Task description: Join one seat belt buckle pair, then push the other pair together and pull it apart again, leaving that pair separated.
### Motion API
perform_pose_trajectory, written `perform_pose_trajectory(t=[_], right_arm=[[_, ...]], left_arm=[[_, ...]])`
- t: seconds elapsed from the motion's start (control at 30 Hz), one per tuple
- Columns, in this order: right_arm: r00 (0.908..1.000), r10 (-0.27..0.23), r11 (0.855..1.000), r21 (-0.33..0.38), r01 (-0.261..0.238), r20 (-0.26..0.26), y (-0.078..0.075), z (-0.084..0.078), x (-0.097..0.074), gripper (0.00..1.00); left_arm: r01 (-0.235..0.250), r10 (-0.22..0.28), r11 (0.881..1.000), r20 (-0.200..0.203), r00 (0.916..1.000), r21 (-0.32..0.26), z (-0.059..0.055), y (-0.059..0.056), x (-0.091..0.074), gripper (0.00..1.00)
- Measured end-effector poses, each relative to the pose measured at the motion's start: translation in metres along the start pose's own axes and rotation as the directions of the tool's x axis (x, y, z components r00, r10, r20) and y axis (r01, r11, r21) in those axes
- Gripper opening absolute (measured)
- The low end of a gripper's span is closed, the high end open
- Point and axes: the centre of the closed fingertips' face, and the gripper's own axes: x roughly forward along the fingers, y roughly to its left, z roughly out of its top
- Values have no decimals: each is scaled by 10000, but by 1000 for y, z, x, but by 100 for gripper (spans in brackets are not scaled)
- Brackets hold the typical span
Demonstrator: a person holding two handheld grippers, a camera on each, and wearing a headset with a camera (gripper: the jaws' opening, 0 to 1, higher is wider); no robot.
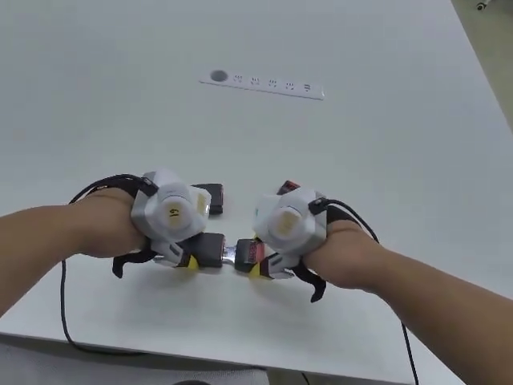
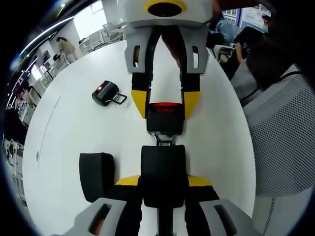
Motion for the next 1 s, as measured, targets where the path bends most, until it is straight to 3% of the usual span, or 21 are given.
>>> perform_pose_trajectory(t=[0.2,0.23,0.27,0.63,0.7,0.8,1.0], right_arm=[[9996,-85,9999,139,82,258,0,13,6,29],[9999,-142,9998,-163,143,33,-2,13,1,29],[9995,-250,9995,190,246,173,-2,16,0,29],[9995,-293,9991,308,289,108,4,13,1,29],[9996,-263,9993,264,260,91,4,12,1,29],[9997,-220,9996,185,218,107,3,8,5,29],[9999,-172,9998,64,172,-17,3,8,8,29]], left_arm=[[70,-69,9999,-96,9999,83,-3,4,2,33],[129,-129,9999,-68,9999,-37,-3,3,2,33],[110,-110,9999,-83,9999,-14,-4,4,2,33],[28,-32,9999,-301,9995,-140,0,0,1,33],[-9,7,9999,-149,9999,-106,0,0,0,33],[-326,344,9990,597,9976,-308,1,1,-2,33],[-203,217,9993,482,9986,-301,0,0,-1,32]])
